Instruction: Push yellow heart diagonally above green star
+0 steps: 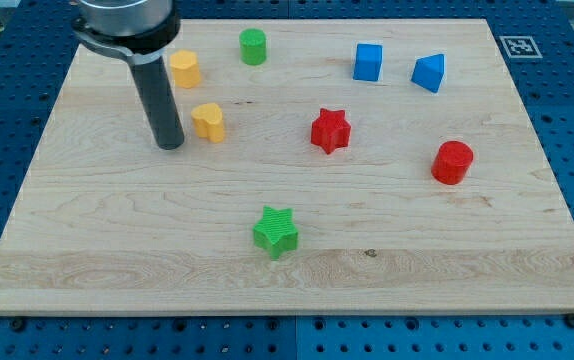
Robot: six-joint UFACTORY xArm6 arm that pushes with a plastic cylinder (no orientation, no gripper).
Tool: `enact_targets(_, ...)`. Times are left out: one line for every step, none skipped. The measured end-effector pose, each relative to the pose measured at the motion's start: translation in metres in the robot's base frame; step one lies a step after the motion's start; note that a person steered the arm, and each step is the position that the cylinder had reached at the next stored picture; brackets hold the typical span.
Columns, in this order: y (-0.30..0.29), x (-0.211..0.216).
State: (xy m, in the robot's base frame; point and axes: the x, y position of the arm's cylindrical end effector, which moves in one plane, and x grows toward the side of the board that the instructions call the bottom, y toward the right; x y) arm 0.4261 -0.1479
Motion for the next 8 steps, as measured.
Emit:
enact_targets(-0.001,-0.002)
enact_targets(-0.003,-0.028)
enact_targets(-0.006,-0.035)
enact_targets(-0.008,-0.035)
enact_targets(0.001,-0.035)
enact_targets(0.015,-0.035)
enact_targets(0.016,-0.035)
enact_targets(0.021,-0.034)
